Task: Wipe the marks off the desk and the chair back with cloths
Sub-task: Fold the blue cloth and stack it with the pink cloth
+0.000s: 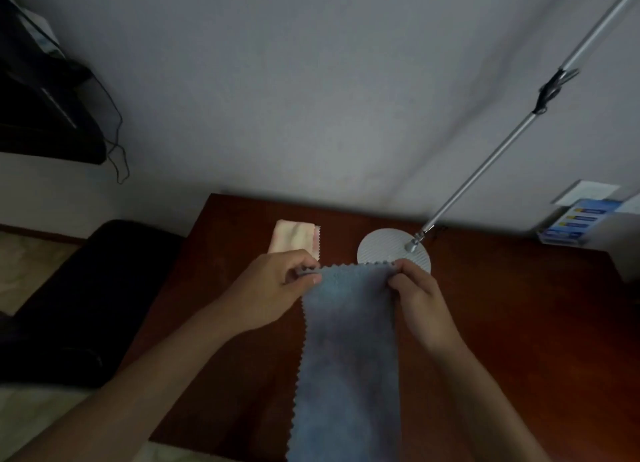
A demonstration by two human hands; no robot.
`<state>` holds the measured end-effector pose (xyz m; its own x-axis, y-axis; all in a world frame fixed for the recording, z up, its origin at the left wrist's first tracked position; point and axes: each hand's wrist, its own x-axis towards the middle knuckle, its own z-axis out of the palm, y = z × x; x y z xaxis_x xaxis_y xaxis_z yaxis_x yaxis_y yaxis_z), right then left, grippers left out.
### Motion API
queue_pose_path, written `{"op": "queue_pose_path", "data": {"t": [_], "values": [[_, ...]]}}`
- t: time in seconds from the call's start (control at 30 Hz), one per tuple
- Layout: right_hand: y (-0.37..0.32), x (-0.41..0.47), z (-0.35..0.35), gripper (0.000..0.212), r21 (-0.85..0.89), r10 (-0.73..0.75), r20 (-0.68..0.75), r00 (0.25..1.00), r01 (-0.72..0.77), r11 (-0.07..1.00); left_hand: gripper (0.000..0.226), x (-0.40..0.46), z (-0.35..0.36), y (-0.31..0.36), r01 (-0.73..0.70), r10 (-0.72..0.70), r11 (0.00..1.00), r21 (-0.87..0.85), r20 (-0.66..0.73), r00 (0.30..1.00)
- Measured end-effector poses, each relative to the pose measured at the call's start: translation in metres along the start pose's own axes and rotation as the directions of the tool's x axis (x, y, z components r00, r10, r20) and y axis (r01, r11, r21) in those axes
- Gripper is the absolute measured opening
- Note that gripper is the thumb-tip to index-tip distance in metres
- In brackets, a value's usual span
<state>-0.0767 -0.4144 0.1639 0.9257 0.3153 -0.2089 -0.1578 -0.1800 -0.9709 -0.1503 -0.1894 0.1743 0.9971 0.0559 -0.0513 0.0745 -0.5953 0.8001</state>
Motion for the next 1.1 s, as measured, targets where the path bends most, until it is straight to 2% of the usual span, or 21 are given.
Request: {"op": "queue_pose_path", "data": {"t": [0.17,0.27,0.33,0.43,0.53,0.67,0.8,0.93,1.1], "values": [[-0.003,0.006,-0.001,0.023,0.056,0.041,-0.001,0.999,-0.041,0.998,0.009,0.015,-0.011,0.009,0.008,-0.009,1.000,0.009,0.010,1.000],[-0.016,0.012,-0.003,0.030,0.079,-0.024,-0.049,0.999,0.028,0.996,0.008,0.023,-0.021,0.025,-0.104,0.109,0.992,0.069,-0.071,0.991],[-0.026,0.018,-0.005,0.015,0.101,-0.079,-0.075,0.994,0.086,0.991,0.008,0.026,-0.028,0.037,-0.181,0.190,0.980,0.081,-0.121,0.974],[-0.027,0.021,-0.006,0.010,0.070,-0.156,-0.085,0.984,0.162,0.984,0.009,0.021,-0.028,0.038,-0.231,0.248,0.965,0.124,-0.140,0.959],[-0.002,0.010,-0.005,0.030,-0.032,-0.169,-0.066,0.984,0.167,0.985,0.009,0.008,-0.004,0.012,-0.186,0.199,0.962,0.199,-0.045,0.979],[0.075,-0.017,-0.004,0.027,-0.293,-0.033,-0.013,0.999,0.028,0.956,0.013,-0.020,0.055,-0.043,-0.089,0.052,0.964,0.250,0.151,0.987],[0.154,-0.056,0.000,0.020,-0.484,0.262,0.004,0.965,-0.227,0.845,0.010,-0.056,0.114,-0.084,0.001,-0.093,0.956,0.292,0.299,0.950],[0.191,-0.069,0.005,0.030,-0.570,0.441,-0.003,0.897,-0.364,0.737,0.012,-0.068,0.145,-0.107,0.091,-0.198,0.943,0.319,0.323,0.925],[0.205,-0.045,0.006,0.032,-0.544,0.494,-0.070,0.867,-0.448,0.709,0.012,-0.046,0.163,-0.123,0.168,-0.271,0.920,0.355,0.265,0.925]]}}
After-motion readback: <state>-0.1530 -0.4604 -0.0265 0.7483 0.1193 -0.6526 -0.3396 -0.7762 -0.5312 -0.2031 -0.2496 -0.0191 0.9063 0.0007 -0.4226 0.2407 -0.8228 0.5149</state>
